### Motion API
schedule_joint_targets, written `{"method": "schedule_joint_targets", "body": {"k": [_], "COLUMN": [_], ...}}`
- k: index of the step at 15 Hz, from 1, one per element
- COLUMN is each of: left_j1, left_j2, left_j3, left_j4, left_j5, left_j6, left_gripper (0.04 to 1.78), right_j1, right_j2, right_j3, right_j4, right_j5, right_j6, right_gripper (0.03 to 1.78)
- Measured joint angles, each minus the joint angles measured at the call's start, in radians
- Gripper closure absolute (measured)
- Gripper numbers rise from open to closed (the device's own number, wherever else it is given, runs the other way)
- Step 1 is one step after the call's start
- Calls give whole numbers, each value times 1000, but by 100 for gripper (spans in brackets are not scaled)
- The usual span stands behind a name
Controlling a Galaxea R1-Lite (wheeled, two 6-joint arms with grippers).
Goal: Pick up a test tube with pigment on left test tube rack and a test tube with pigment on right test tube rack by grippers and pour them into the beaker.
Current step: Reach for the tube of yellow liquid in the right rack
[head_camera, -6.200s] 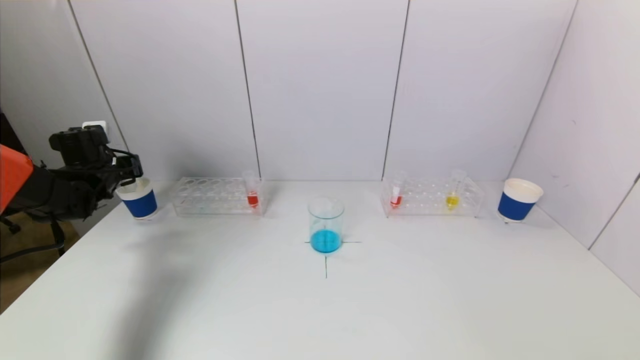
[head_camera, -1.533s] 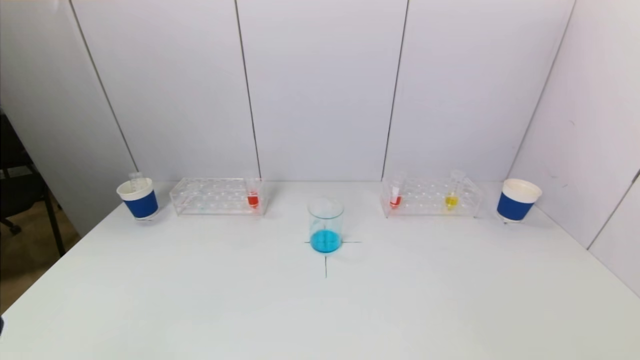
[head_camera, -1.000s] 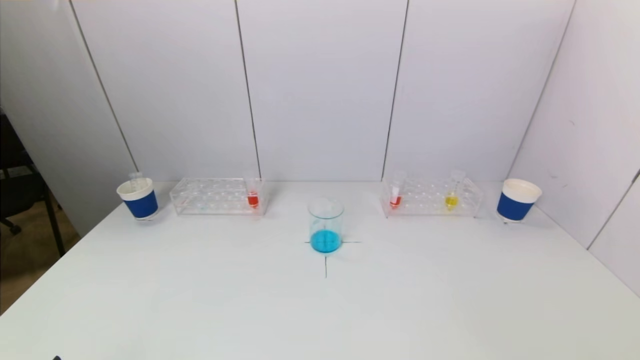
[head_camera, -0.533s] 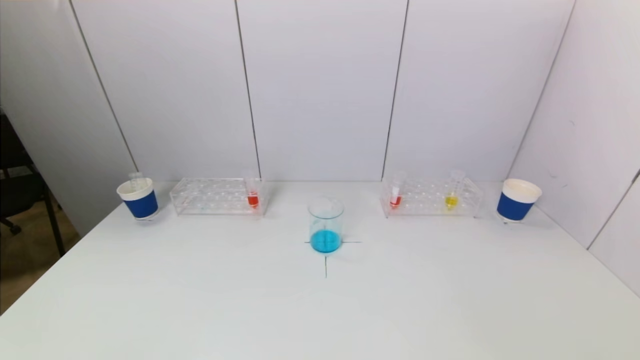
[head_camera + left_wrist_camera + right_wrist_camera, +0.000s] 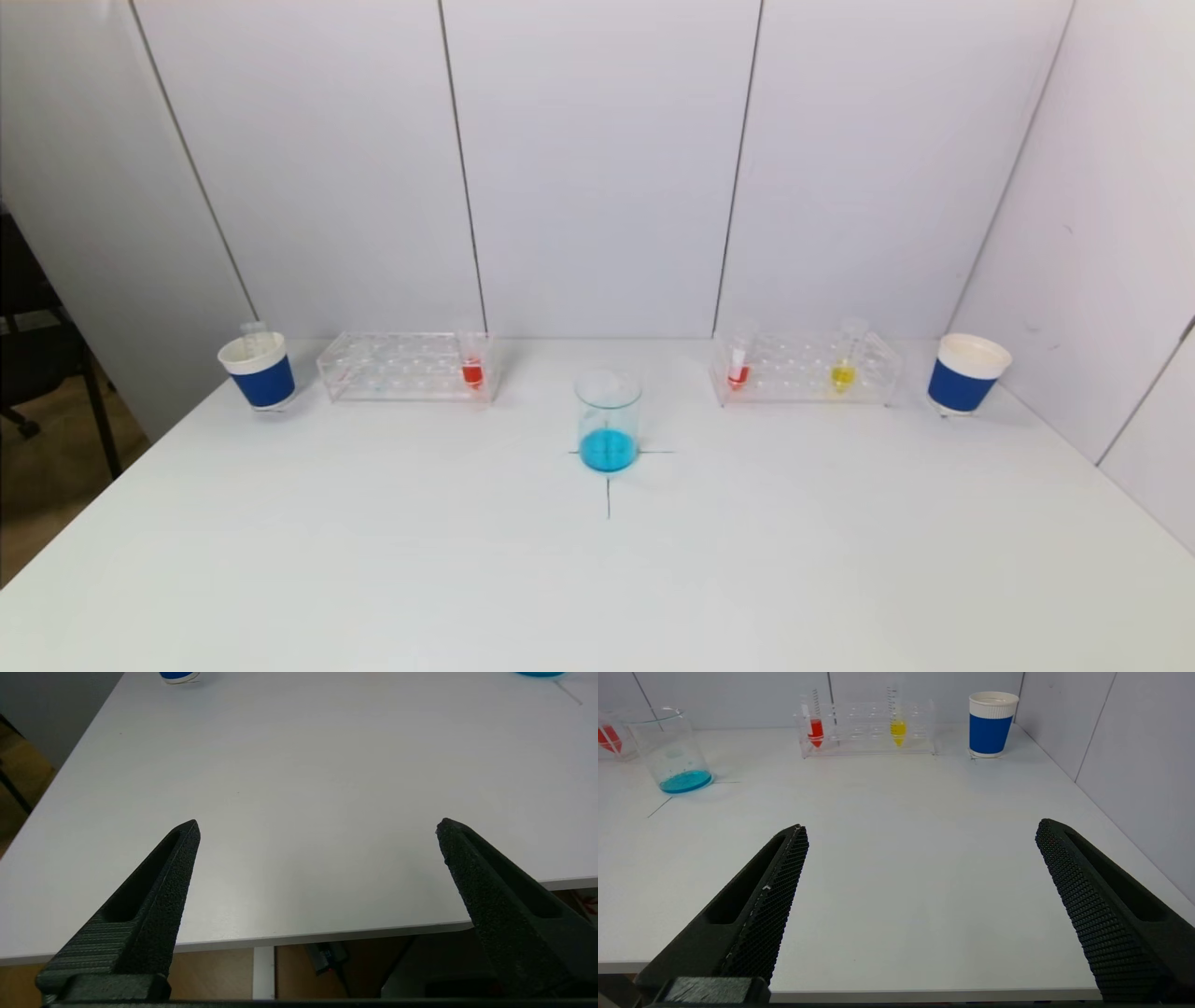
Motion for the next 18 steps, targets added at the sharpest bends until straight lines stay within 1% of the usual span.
{"method": "schedule_joint_targets", "body": {"k": [1,2,6,9,13,18], "left_j1": [0,-1,-3,-6,-8,-8], "left_j2": [-1,-3,-8,-12,-16,-19], "left_j3": [14,26,37,37,36,37], "left_j4": [-7,-5,-23,-42,-10,-8], "left_j5": [34,48,77,40,41,42], "left_j6": [42,66,27,55,53,35], "left_gripper": [6,6,6,6,6,6], "right_j1": [0,0,0,0,0,0], "right_j2": [0,0,0,0,0,0], "right_j3": [0,0,0,0,0,0], "right_j4": [0,0,0,0,0,0], "right_j5": [0,0,0,0,0,0], "right_j6": [0,0,0,0,0,0], "right_gripper": [4,4,4,4,4,4]}}
